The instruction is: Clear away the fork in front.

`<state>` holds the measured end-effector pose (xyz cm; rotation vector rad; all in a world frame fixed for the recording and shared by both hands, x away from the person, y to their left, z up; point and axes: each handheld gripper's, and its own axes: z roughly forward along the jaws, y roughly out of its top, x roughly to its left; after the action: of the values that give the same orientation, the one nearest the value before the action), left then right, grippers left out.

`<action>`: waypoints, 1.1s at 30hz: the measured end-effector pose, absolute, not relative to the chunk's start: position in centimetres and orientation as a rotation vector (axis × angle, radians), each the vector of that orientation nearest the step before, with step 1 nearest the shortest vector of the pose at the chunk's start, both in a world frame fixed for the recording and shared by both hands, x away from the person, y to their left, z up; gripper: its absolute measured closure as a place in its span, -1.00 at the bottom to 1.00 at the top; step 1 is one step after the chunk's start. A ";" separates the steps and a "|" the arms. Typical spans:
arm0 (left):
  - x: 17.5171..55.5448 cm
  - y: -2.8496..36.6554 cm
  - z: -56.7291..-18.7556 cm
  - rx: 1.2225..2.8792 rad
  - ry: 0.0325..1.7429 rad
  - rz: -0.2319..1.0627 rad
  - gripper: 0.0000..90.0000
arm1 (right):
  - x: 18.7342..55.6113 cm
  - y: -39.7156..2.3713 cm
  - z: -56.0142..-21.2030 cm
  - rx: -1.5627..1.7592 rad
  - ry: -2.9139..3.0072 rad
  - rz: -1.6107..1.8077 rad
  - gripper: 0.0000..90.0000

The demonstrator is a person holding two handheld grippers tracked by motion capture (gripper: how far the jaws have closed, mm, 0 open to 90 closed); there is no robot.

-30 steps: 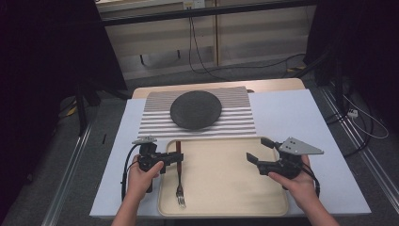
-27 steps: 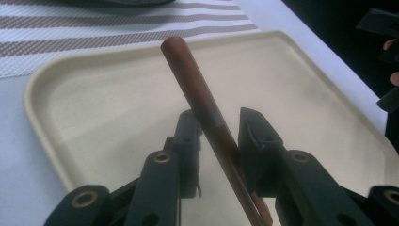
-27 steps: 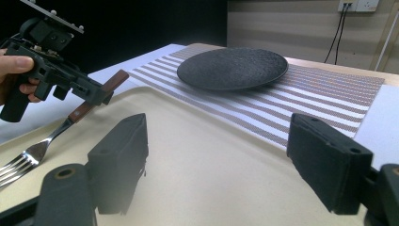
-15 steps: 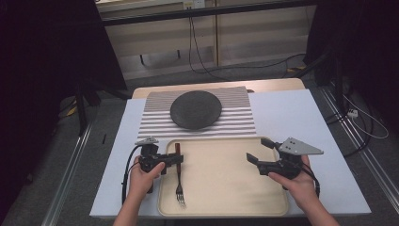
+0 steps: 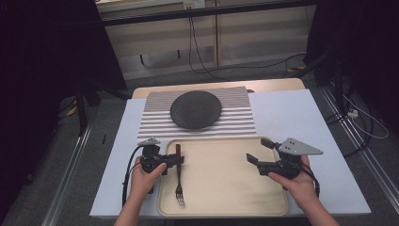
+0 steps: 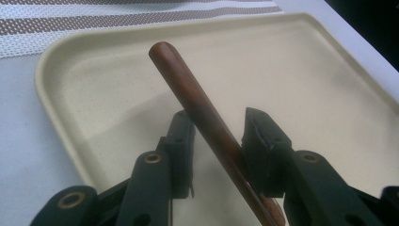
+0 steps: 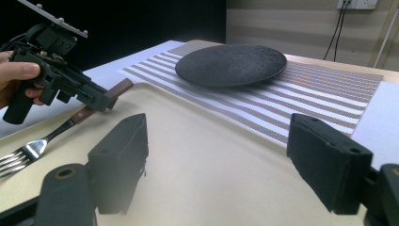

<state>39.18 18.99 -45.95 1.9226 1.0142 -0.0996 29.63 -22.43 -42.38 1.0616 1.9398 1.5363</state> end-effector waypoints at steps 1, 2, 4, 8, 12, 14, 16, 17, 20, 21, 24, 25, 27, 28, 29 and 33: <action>39.2 19.0 -45.9 1.923 1.014 -0.098 0.43 | 29.6 -22.4 -42.4 1.062 1.940 1.536 -0.52; 39.2 19.0 -45.9 1.927 1.012 -0.100 0.43 | 29.6 -22.4 -42.4 1.061 1.939 1.540 -0.52; 39.2 19.0 -46.0 1.925 1.012 -0.092 0.43 | 29.6 -22.5 -42.4 1.061 1.941 1.537 -0.52; 39.1 18.9 -46.0 1.931 1.015 -0.086 0.41 | 29.6 -22.5 -42.4 1.060 1.940 1.536 -0.53; 39.1 18.8 -46.0 1.936 1.011 -0.082 0.41 | 29.6 -22.5 -42.4 1.059 1.938 1.538 -0.53; 39.1 18.8 -46.0 1.933 1.012 -0.082 0.41 | 29.6 -22.5 -42.4 1.058 1.941 1.537 -0.53; 39.1 18.8 -46.0 1.932 1.016 -0.080 0.41 | 29.6 -22.5 -42.4 1.059 1.940 1.536 -0.53; 39.1 18.9 -46.0 1.934 1.015 -0.082 0.41 | 29.6 -22.5 -42.4 1.058 1.941 1.537 -0.53; 39.1 18.9 -46.0 1.935 1.020 -0.075 0.40 | 29.6 -22.5 -42.4 1.057 1.940 1.537 -0.53; 39.1 18.9 -46.0 1.933 1.023 -0.071 0.39 | 29.6 -22.5 -42.4 1.057 1.941 1.535 -0.52; 39.1 18.9 -46.0 1.929 1.019 -0.062 0.39 | 29.6 -22.5 -42.4 1.058 1.940 1.537 -0.53; 39.1 18.9 -46.0 1.924 1.022 -0.061 0.39 | 29.6 -22.5 -42.4 1.056 1.940 1.535 -0.53; 39.0 19.0 -45.9 1.918 1.025 -0.055 0.36 | 29.7 -22.5 -42.4 1.056 1.939 1.534 -0.53; 38.9 19.0 -45.9 1.920 1.025 -0.051 0.35 | 29.7 -22.5 -42.4 1.056 1.938 1.535 -0.53; 38.9 19.0 -45.8 1.924 1.021 -0.046 0.35 | 29.7 -22.5 -42.4 1.057 1.938 1.536 -0.53; 38.8 19.0 -45.7 1.924 1.020 -0.034 0.28 | 29.7 -22.5 -42.4 1.055 1.944 1.532 -0.53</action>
<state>38.78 19.01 -45.69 1.9236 1.0200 -0.0340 29.65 -22.50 -42.43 1.0552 1.9439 1.5316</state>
